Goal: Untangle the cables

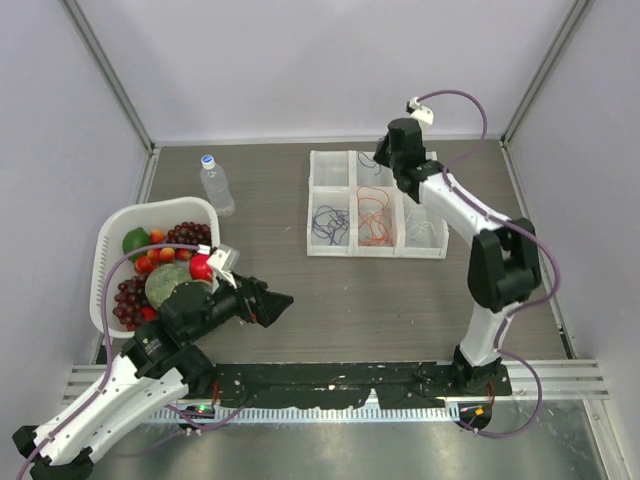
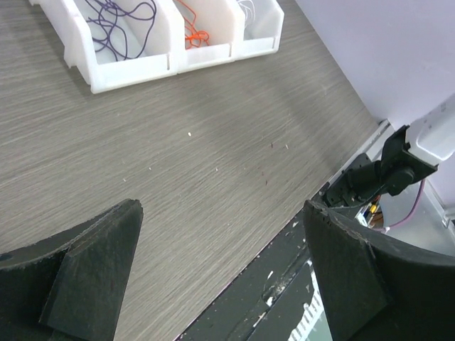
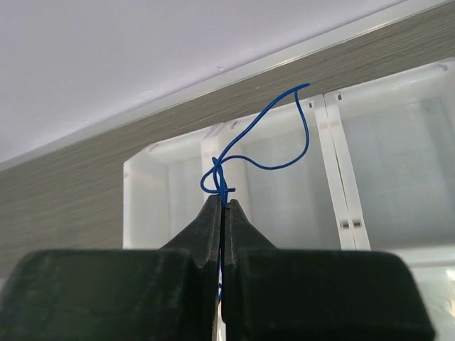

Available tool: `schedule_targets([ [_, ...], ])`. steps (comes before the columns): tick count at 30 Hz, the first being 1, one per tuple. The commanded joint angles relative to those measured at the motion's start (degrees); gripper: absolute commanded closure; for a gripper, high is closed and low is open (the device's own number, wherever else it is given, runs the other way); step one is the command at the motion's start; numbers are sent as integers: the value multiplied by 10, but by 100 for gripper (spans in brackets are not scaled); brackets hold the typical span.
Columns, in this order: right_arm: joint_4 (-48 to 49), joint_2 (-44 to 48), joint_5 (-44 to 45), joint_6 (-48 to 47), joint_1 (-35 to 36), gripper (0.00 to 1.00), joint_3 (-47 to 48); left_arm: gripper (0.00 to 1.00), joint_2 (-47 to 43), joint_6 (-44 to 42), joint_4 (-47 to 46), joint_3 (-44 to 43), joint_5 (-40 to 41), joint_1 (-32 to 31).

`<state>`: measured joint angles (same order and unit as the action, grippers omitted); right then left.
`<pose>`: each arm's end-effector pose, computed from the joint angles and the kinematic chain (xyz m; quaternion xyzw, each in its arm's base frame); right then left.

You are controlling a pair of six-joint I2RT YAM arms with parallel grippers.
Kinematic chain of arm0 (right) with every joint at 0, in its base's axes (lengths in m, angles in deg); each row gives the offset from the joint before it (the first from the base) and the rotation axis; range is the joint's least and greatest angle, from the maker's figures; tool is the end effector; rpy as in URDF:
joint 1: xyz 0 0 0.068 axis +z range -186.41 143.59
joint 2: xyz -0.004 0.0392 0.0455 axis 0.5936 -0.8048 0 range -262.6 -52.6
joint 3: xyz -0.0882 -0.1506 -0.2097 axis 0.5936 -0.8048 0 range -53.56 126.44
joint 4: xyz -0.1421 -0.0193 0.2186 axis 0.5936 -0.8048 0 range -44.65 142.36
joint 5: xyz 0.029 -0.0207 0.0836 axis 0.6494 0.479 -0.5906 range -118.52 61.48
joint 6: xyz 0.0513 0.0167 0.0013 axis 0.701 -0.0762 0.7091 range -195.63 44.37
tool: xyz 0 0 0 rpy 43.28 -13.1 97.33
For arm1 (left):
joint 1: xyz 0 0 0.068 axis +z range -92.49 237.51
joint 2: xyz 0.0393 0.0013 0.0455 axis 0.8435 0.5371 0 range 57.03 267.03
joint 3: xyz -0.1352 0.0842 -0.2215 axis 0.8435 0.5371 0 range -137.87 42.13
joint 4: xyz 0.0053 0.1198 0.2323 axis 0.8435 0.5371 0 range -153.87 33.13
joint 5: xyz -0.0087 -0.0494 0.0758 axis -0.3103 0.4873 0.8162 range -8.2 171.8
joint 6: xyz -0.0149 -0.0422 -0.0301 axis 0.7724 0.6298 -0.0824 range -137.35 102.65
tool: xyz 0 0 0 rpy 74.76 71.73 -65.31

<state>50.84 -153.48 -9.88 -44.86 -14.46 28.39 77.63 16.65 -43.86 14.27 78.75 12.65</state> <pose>0.3957 0.1472 0.3123 0.1544 0.8010 0.1307 0.5634 0.0803 -0.0826 0.2726 0.0905 0.7759 -0.4124 0.4688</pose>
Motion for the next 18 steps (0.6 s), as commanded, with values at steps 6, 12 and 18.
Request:
schedule_targets([
  [6, -53, -183, -117, 97, -47, 99, 160, 1, -4, -12, -30, 8, 24, -26],
  [12, -82, -252, -117, 118, -46, 98, 211, 0, 3, -15, -32, 10, 25, -33],
  [18, -117, -268, -100, 86, -47, 79, 232, 0, 15, -16, -32, 5, 41, -34],
])
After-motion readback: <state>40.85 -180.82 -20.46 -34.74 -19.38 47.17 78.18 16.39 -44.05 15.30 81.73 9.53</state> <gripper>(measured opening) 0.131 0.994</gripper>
